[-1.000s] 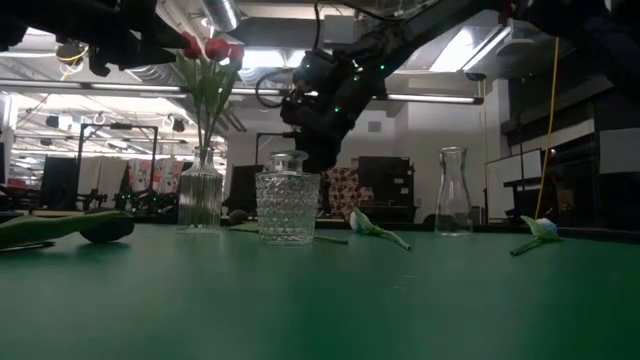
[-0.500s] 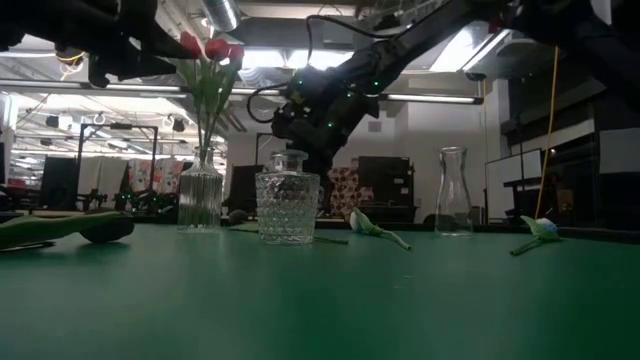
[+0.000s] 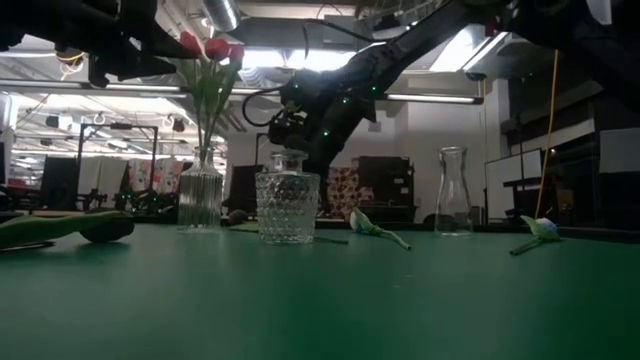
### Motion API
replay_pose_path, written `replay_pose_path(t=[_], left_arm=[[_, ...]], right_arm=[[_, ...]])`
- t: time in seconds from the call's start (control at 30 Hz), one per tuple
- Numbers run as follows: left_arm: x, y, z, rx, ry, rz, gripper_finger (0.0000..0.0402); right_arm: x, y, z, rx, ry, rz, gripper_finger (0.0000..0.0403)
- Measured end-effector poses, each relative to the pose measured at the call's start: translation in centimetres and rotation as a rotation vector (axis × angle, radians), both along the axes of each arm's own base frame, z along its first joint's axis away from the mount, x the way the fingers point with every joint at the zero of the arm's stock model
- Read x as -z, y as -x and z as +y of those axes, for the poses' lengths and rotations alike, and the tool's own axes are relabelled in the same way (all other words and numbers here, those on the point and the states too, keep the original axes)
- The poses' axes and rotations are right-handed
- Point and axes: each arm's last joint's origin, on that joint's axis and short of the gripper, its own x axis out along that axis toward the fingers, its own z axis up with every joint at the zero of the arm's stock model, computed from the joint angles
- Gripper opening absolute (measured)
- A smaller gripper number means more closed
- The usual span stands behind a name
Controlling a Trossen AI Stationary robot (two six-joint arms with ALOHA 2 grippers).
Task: Sort flowers into vase by color
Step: Put the top black tulip into the middle transparent vase
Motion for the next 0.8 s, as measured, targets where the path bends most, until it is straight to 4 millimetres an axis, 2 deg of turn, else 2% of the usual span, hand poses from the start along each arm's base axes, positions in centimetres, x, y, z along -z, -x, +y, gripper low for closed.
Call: replay_pose_path(t=[0.53,0.7,0.8], left_arm=[[0.0,0.0,0.0,0.0,0.0,-0.001,0.021],[0.0,0.0,0.0,0.0,-0.002,0.002,0.021],[0.0,0.0,0.0,0.0,-0.002,0.002,0.021]], right_arm=[[2.2,-0.9,0.7,0.01,0.038,0.02,0.0202],[3.6,-1.0,0.6,0.007,0.024,0.049,0.0202],[3.8,-0.9,0.8,0.004,0.022,0.069,0.0188]])
